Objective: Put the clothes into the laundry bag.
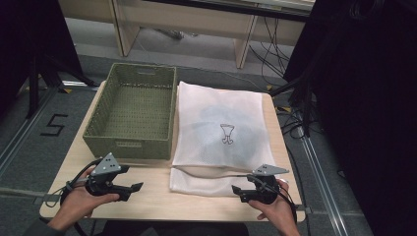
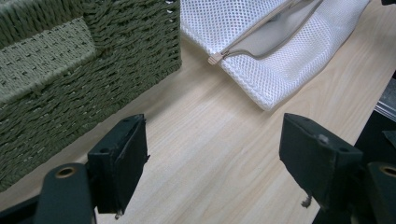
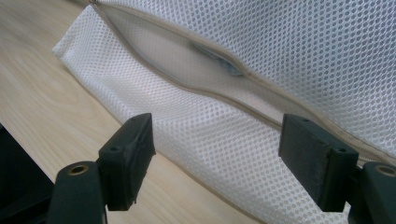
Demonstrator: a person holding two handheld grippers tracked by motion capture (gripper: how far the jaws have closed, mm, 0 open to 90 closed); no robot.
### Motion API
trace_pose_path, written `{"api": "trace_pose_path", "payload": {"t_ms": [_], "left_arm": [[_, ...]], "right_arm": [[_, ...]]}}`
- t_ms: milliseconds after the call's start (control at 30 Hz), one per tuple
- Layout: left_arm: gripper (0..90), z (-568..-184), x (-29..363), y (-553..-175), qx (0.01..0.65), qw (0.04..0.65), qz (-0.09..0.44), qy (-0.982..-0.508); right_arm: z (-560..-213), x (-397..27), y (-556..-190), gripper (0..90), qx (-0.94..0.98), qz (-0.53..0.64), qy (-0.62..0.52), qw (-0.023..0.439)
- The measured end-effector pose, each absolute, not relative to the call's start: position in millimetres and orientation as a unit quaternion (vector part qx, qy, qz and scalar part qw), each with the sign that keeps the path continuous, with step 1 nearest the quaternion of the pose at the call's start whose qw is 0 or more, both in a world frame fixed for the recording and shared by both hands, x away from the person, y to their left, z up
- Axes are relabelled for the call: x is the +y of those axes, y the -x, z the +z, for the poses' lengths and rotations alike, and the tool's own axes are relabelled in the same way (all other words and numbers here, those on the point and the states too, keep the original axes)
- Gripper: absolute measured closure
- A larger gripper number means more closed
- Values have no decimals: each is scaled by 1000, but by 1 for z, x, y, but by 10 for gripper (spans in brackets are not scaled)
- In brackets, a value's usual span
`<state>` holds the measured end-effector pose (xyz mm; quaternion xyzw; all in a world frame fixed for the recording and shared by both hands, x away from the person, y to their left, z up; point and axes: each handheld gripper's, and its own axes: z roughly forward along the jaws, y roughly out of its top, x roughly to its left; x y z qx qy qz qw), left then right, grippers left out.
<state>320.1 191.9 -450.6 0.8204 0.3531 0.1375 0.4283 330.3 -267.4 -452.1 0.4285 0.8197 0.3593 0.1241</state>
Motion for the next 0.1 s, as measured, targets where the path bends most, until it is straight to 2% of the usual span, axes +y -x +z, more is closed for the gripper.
{"api": "trace_pose_path", "payload": {"t_ms": [100], "left_arm": [[233,-452,191,-320,363,438,136,-811]], "right_arm": [[-453,-268,-331,278,820,359,-428,125]]}}
